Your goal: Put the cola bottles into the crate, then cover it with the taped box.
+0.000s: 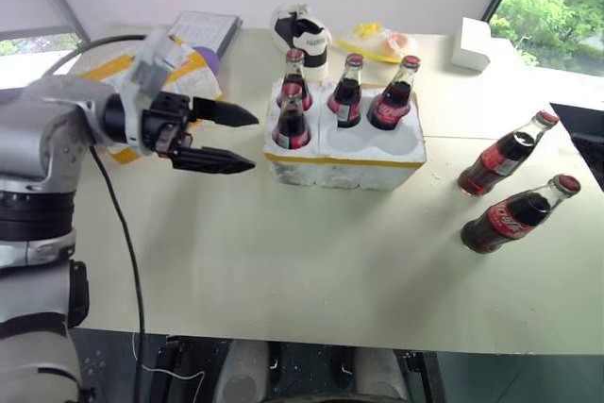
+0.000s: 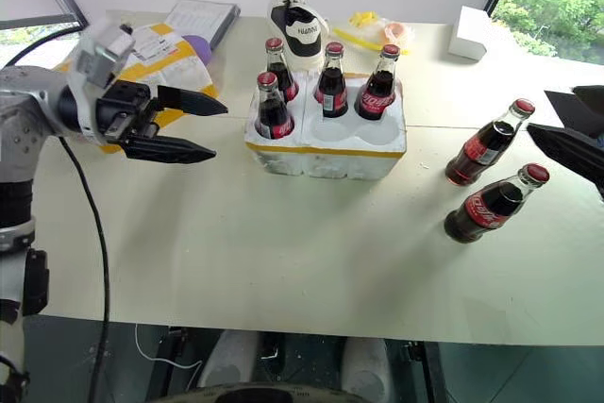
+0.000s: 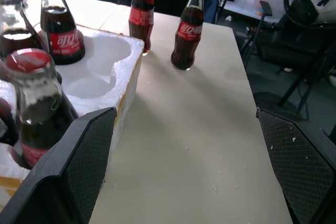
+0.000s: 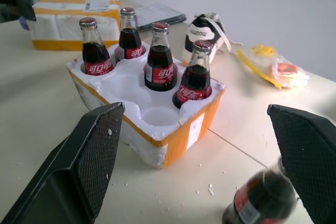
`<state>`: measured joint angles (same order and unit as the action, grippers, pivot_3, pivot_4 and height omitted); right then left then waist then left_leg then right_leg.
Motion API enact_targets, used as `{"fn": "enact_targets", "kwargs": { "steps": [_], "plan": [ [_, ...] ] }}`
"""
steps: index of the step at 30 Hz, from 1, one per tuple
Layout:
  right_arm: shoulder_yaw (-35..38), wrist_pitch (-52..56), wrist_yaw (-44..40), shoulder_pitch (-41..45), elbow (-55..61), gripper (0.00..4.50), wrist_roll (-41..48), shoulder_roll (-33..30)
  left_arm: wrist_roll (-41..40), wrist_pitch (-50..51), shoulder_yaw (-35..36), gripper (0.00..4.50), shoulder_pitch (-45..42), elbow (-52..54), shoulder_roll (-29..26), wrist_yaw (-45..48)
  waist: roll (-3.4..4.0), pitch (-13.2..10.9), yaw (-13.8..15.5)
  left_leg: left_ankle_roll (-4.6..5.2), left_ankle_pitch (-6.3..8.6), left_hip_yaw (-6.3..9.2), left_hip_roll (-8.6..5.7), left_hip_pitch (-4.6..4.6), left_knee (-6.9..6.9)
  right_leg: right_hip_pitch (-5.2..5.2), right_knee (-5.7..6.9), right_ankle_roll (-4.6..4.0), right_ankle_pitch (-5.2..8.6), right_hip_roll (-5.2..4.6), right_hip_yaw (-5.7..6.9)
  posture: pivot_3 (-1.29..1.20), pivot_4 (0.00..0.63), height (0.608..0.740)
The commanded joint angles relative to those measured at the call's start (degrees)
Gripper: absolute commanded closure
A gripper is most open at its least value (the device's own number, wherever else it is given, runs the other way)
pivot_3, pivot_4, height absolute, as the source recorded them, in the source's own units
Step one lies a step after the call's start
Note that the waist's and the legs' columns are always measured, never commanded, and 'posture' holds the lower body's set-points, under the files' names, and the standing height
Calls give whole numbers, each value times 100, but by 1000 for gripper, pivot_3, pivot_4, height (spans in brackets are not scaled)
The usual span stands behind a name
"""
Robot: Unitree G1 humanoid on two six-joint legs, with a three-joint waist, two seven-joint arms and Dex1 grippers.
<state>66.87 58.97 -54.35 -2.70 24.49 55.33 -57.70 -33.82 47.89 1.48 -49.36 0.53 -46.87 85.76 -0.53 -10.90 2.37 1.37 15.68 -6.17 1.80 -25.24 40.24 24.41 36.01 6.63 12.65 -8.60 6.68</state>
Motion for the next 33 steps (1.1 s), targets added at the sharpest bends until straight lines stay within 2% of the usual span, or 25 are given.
{"fn": "enact_targets", "kwargs": {
  "steps": [1, 5, 7, 10, 16, 22, 33],
  "plan": [
    [828, 294, 207, -633, 620, 0, 417, 484, -79, -166, -31, 38, 80, 200, 57, -141, 0, 1, -10, 1, 1, -1, 0, 2, -1, -1, 0, 0, 0, 0, -1, 0, 150, 740],
    [1217, 230, 260, -1647, 1196, 0, 731, 1221, -92, -261, -115, 38, 215, 283, 57, -167, 3, 3, -17, 22, 13, 1, 0, 7, -7, 0, 1, 0, 1, 2, -2, 0, 150, 740],
    [1176, 87, 413, -2062, 1424, 0, 795, 1588, -95, -306, -146, 38, 254, 285, 64, -183, 4, 3, -26, 23, 14, 3, 1, 9, -11, 0, 1, -1, 1, 4, -3, 0, 150, 740],
    [802, -303, 624, -2468, 1751, 0, 618, 2050, -90, -362, -205, 38, 264, 251, 90, -224, 6, 4, -24, 28, 17, 3, 1, 11, -10, -1, 1, -1, 1, 2, -5, 0, 150, 740],
    [-470, -1224, 1232, -2586, 1750, 0, -139, 2822, -105, -374, -293, 38, 267, 293, 170, -306, 7, 5, -28, 28, 18, 6, 1, 12, -11, -1, 0, -3, 2, 4, -6, 0, 150, 740],
    [-1481, -1914, 1595, -2489, 1496, 0, -805, 3044, -153, -309, -339, 38, 227, 406, 194, -332, 13, 7, -26, 27, 17, 3, -1, 12, -11, 1, 1, -3, 2, 4, -7, 0, 150, 740],
    [-1994, -2391, 1900, -2255, 935, 0, -938, 2927, -191, -298, -316, 38, 243, 489, 103, -361, 13, 7, -26, 22, 14, 2, -1, 12, -11, 0, 1, -3, 2, 5, -7, 0, 150, 740]
  ]
}}
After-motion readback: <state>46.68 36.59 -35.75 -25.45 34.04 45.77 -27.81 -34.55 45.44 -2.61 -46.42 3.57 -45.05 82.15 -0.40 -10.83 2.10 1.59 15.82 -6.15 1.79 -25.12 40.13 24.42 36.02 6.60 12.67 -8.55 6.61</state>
